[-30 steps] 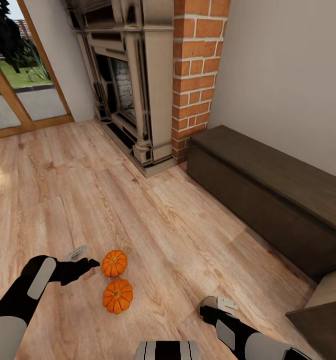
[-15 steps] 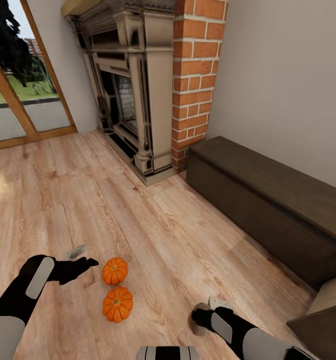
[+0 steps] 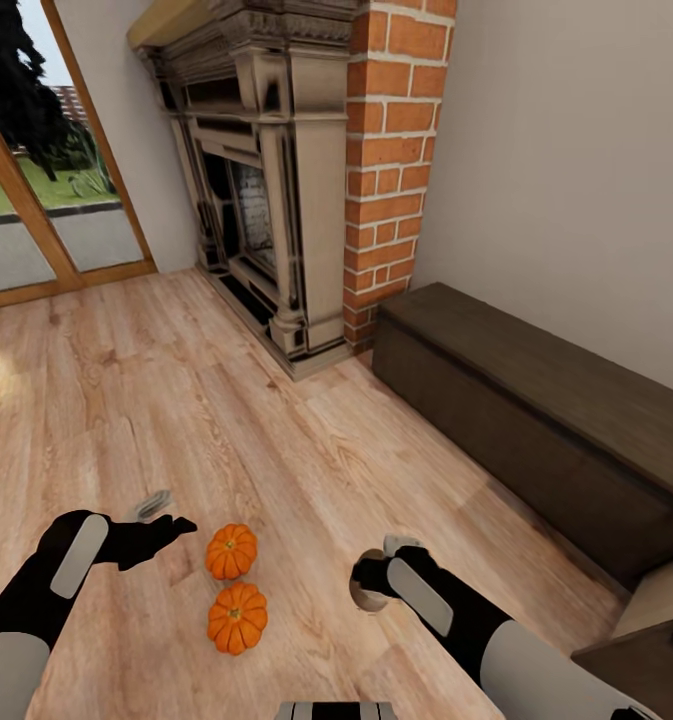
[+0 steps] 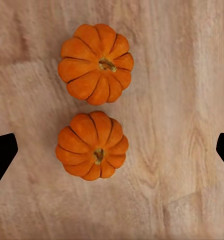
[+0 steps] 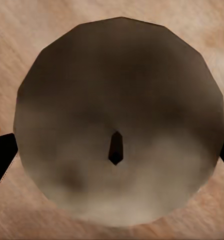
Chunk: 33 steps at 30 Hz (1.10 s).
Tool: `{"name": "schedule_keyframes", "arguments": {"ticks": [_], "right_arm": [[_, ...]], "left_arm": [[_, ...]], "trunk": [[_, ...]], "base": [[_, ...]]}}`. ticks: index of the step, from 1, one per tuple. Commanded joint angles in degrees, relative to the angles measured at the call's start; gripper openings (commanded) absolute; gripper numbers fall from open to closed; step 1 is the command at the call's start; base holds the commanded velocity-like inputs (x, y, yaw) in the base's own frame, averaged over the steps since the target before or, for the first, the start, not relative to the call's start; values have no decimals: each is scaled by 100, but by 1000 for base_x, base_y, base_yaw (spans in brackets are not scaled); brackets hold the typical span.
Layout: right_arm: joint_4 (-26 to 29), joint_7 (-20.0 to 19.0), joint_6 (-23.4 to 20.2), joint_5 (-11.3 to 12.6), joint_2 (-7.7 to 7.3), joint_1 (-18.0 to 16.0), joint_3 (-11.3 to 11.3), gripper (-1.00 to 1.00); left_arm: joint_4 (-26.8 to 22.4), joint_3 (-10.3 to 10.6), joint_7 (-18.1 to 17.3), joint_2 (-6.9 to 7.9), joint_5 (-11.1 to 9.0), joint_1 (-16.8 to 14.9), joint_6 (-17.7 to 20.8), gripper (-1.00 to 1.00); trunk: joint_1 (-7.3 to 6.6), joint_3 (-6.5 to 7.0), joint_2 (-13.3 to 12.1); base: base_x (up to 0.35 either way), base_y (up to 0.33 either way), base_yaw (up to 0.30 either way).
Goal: Place each of the two pumpkins and all three candles from the living room inside a cabinet in the living room (use any cabinet), then make sure every cabinet is closed, and position the cauldron so it is next to a table in the living room.
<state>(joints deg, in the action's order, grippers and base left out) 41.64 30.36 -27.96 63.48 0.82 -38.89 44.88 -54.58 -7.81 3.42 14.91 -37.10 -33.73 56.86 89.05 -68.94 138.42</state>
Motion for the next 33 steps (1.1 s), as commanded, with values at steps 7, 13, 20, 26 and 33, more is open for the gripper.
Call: {"name": "schedule_keyframes", "arguments": {"ticks": [7, 13, 20, 26, 33], "right_arm": [[226, 264, -88, 51, -2, -4, 0, -100], [230, 255, -73, 101, 17, -4, -135, -100], [230, 270, -100, 62, 23, -4, -247, -100], [239, 260, -96, 59, 24, -4, -258, -100], [232, 243, -106, 127, 23, -4, -269, -100]], "left_arm": [[-17, 0, 36, -10, -43, -2, 26, 100], [-17, 5, 36, -14, -43, -2, 27, 100], [-17, 7, 36, -21, -43, -2, 35, 100], [-17, 16, 36, -21, -43, -2, 35, 100], [-17, 10, 36, -17, -43, -2, 35, 100]], "trunk": [[-155, 121, -280], [-287, 229, -521], [-441, 354, -802], [-572, 462, -1042], [-704, 570, -1283]], "base": [[-172, 0, 0], [-328, 0, 0], [-339, 0, 0], [-340, 0, 0], [-222, 0, 0]]}}
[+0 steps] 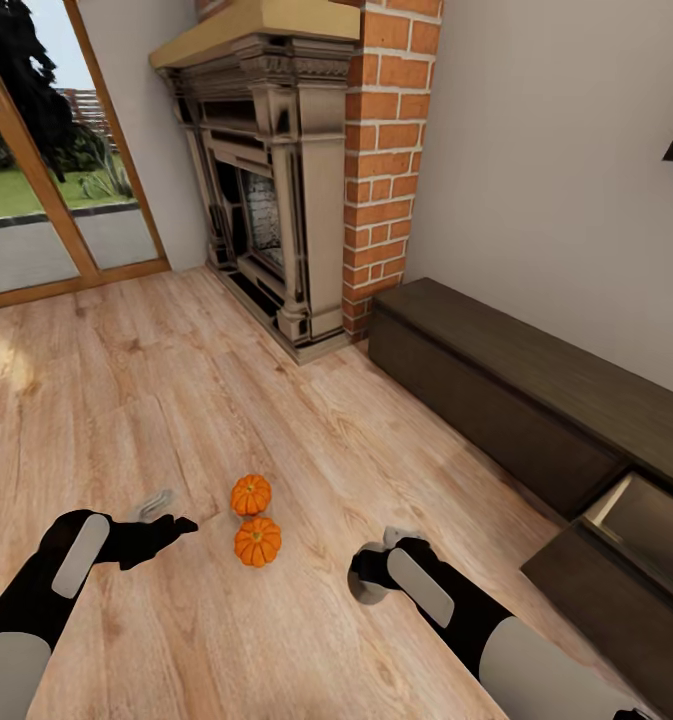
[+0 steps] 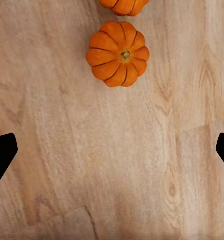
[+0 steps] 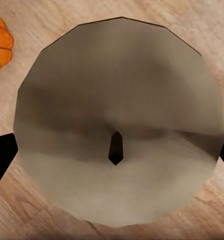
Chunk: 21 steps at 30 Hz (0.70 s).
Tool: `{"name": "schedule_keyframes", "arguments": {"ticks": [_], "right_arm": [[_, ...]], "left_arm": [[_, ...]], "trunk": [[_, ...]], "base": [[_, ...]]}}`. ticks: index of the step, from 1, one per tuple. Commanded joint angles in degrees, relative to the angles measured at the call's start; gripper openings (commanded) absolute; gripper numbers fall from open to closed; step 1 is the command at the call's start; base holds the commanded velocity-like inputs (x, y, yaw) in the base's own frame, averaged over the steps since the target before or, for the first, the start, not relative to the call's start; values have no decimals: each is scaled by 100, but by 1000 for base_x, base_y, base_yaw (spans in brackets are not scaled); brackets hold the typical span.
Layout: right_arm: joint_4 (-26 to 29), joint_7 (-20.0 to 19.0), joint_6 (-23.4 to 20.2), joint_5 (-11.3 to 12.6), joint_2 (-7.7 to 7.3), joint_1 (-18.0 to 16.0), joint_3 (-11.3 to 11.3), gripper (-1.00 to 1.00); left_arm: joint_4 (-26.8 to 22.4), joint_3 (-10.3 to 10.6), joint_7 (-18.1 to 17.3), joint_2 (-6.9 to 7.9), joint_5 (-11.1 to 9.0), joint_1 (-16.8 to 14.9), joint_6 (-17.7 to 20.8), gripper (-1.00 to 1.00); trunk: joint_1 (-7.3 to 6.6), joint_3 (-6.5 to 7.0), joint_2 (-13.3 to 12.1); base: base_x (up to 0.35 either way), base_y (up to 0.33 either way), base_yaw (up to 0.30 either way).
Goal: Place each of the two pumpkins and all three candles from the living room inside a cabinet in the living room (use any cabinet), then make sure every cabinet is closed, and position the cauldron so it is next to a table in the living room.
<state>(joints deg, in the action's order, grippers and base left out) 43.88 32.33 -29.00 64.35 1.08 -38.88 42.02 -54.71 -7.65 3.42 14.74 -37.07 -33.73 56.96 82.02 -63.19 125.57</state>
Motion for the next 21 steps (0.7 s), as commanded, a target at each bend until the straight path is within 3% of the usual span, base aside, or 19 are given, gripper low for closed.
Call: {"name": "schedule_keyframes", "arguments": {"ticks": [1, 15, 21], "right_arm": [[4, 46, -2, 42, -2, -6, 17, -100], [13, 45, -43, 45, -2, -6, 17, -100], [14, 45, -36, 43, -2, -6, 20, -100]], "left_arm": [[-5, -7, 36, 1, -46, -2, 25, 100], [-22, -21, 33, -2, -52, -2, 25, 100], [-23, -12, 36, 18, -309, -2, 25, 100]], "trunk": [[-1, -5, 2], [-1, -5, 2], [-67, 31, -118]], "base": [[-24, 0, 0], [-3, 0, -25], [0, 0, -221]]}}
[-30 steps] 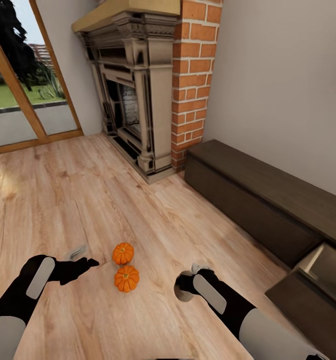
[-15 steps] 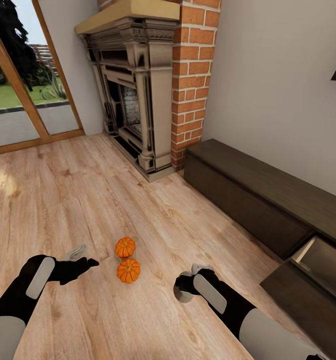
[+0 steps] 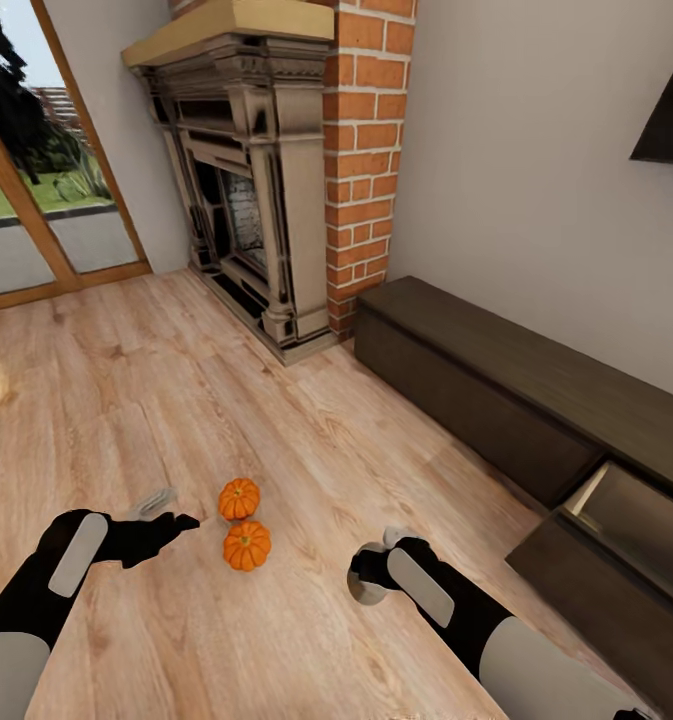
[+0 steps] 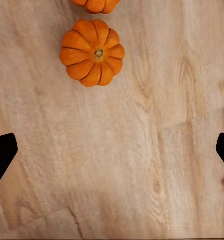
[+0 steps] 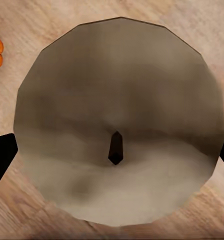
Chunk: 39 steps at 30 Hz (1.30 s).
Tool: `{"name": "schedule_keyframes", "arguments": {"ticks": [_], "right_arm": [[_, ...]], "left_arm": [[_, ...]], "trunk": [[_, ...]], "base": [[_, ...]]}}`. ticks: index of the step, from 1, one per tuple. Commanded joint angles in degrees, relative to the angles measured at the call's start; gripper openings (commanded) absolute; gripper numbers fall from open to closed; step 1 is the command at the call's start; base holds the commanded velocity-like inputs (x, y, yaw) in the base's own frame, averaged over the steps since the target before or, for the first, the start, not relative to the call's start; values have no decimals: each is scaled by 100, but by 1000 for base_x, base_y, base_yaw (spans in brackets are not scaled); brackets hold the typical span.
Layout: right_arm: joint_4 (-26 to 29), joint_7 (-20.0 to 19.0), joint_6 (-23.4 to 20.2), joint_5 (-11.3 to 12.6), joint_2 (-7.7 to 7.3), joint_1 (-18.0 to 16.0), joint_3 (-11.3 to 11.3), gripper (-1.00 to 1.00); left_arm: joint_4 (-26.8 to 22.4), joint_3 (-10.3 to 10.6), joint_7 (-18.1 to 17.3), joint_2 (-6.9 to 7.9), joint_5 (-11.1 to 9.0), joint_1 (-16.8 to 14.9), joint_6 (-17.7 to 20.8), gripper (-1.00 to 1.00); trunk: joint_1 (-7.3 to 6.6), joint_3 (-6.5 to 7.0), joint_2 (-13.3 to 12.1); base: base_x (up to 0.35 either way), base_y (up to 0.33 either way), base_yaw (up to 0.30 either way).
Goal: Place each of the two pumpkins and all three candles from the living room inside a cabinet in the living room (use any cabinet), then make sure every cabinet is closed, and position the cauldron so it is next to a table in the living room.
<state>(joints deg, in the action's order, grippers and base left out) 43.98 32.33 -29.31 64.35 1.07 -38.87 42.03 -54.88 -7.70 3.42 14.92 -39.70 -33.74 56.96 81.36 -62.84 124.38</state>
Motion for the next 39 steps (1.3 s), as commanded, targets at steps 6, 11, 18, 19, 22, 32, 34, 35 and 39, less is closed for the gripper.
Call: {"name": "schedule_keyframes", "arguments": {"ticks": [6, 11, 18, 19, 22, 32, 34, 35, 39], "right_arm": [[5, 46, -4, 42, 7, -7, 24, -100], [5, 46, -4, 42, 3, -7, 24, -100], [5, 38, -4, 42, -1, -7, 24, -100], [5, 37, -4, 42, -2, -7, 21, -100], [2, 37, -4, 43, -2, -7, 17, -100], [-3, 37, -4, 44, -2, -7, 16, -100], [1, 39, -4, 43, -2, -7, 19, -100], [3, 42, -4, 43, 3, -7, 21, -100], [3, 83, -13, -11, 15, -7, 26, -100]], "left_arm": [[-5, 2, 36, 2, -73, -1, 26, 100], [-5, 10, 36, 2, -73, -1, 26, 100], [-5, 12, 36, 2, -73, -1, 26, 100], [-2, 10, 36, 2, -75, -1, 26, 100], [2, 6, 36, 2, -75, -1, 26, 100], [4, 5, 36, 2, -82, -1, 26, 100], [4, 9, 36, 2, -82, -1, 26, 100], [3, 12, 36, 2, -82, -1, 26, 100], [16, 9, 38, 2, -74, -1, 22, 100]], "trunk": [[-133, 96, -240], [-243, 186, -441], [-397, 311, -721], [-397, 311, -721], [-397, 311, -721], [-397, 311, -721], [-397, 311, -721], [-397, 311, -721], [-397, 311, -721]], "base": [[-74, 0, -94], [-306, 0, -176], [-285, 0, -261], [-90, 0, -283], [-39, 0, -285], [-4, 0, -286], [0, 0, -286], [0, 0, -286], [0, 0, -240]]}}
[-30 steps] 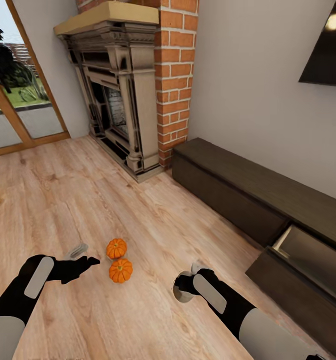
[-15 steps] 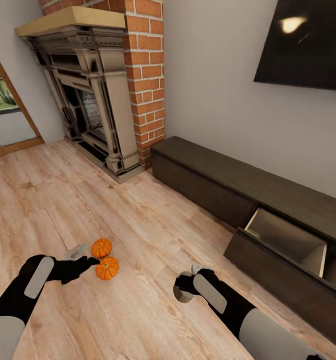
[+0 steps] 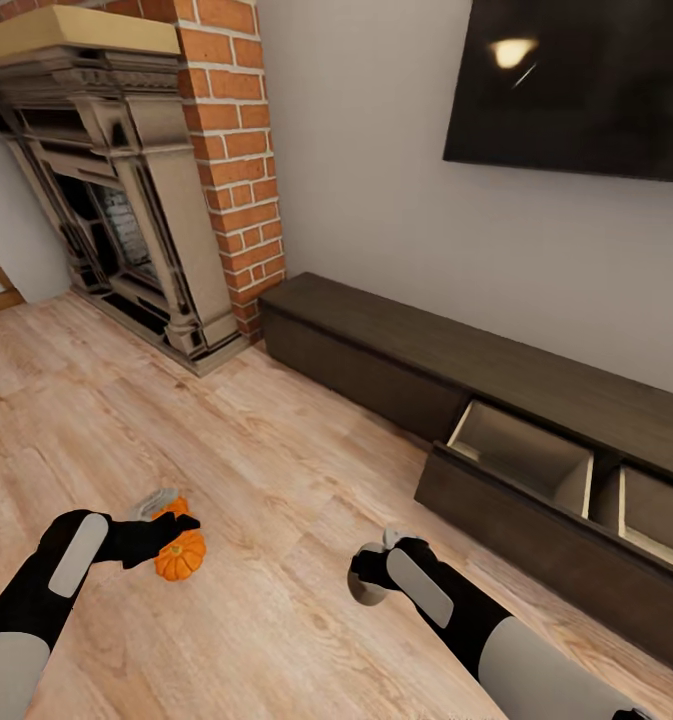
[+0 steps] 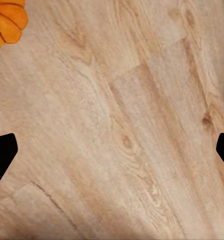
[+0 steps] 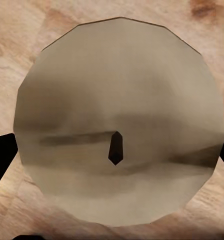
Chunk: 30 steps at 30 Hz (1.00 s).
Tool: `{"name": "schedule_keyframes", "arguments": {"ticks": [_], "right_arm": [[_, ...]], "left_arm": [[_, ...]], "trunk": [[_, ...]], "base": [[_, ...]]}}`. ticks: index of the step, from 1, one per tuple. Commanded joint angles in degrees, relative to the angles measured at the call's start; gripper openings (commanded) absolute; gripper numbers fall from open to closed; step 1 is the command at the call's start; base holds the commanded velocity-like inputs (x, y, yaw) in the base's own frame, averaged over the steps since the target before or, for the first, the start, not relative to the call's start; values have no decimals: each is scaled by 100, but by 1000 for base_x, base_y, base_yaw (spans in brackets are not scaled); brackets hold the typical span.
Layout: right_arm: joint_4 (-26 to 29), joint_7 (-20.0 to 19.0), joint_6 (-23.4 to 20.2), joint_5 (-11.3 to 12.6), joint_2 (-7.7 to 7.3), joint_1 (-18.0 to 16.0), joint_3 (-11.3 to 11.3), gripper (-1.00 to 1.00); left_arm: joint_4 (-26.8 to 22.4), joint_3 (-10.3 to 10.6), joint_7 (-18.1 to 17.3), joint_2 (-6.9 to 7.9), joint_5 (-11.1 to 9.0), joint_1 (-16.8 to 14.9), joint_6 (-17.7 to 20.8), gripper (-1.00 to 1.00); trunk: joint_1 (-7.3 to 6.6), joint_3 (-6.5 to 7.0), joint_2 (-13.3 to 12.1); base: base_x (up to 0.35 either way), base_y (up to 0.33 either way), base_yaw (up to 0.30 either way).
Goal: Place each of the two pumpkins and all three candles from the living room inside a cabinet in the living room (use any cabinet), then make sure every cabinet is closed, and position the cauldron so it is next to a table in the living room.
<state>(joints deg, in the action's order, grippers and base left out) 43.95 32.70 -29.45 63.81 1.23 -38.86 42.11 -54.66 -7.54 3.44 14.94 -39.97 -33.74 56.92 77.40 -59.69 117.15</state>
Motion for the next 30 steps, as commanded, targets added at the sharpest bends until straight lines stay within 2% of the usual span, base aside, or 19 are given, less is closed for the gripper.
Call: {"name": "schedule_keyframes", "arguments": {"ticks": [1, 8, 18, 25, 30], "right_arm": [[5, 49, -1, 40, -1, -7, 19, -100], [8, 28, -9, 32, -9, -7, 16, -100], [0, 4, -1, 71, -17, -7, 15, -100], [0, -1, 0, 91, -18, -7, 12, -100], [0, -1, -7, 96, -18, -7, 8, -100]], "left_arm": [[-4, -7, 36, 0, -45, -1, 25, 100], [-1, -1, 43, 2, 3, 0, 21, 100], [0, 15, 52, 0, 32, 5, 21, 100], [-1, 16, 52, 0, 33, 7, 21, 100], [-6, 16, 52, 0, 33, 5, 21, 100]], "trunk": [[-1, -4, 2], [-1, -4, 2], [-1, -3, 2], [-1, 16, 2], [-1, 31, 2]], "base": [[0, 0, -146], [-5, -19, -35], [-88, -246, -6], [-104, -253, -190], [-34, -69, -256]]}}
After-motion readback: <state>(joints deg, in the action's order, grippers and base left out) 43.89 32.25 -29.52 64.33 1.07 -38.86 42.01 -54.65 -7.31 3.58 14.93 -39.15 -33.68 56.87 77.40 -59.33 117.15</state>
